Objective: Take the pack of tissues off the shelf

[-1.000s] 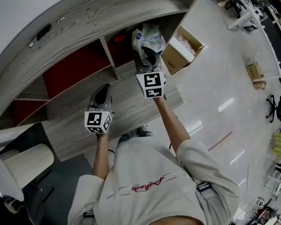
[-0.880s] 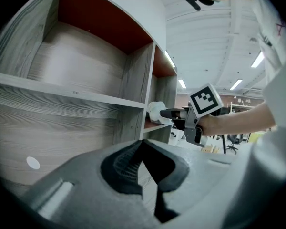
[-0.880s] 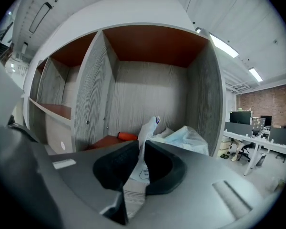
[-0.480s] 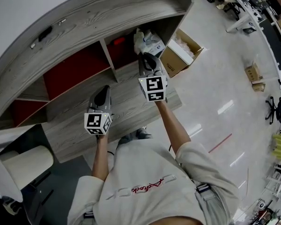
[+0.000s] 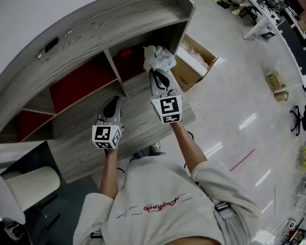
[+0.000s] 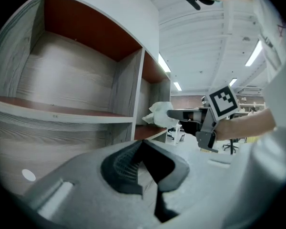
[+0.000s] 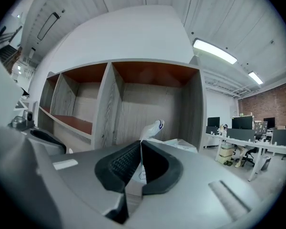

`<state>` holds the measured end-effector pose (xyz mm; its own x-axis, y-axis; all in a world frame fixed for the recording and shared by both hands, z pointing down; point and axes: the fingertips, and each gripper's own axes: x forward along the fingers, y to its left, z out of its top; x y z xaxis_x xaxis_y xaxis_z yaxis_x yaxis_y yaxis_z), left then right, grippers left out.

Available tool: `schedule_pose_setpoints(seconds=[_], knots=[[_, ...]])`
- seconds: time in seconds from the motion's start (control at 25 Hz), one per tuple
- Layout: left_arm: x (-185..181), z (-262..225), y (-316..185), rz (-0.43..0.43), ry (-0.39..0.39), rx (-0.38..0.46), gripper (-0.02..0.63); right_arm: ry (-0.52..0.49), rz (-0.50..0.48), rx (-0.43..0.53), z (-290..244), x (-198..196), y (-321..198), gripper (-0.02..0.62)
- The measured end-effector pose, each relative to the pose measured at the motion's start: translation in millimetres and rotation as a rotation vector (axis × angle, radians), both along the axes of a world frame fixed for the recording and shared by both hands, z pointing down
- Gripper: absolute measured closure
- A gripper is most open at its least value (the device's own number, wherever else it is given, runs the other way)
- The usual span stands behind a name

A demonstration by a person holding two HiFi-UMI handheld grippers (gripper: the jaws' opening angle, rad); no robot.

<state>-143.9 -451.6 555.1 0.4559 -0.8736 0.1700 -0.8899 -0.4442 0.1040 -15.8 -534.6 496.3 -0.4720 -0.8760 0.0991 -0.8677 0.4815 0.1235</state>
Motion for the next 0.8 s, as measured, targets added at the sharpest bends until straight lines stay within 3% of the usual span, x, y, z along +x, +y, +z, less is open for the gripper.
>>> schedule_pose_setpoints(seconds=[0.52,0.8], knots=[[31,-40,-4,0.04,-0.032,0.081,0.607,-0.009,-0.016,0.07,-28,43,53,0.587],[50,-52,-5,0.044,-0.038,0.11,0.607,-0.018,0.002,0.051,-19,70,68,0.587]])
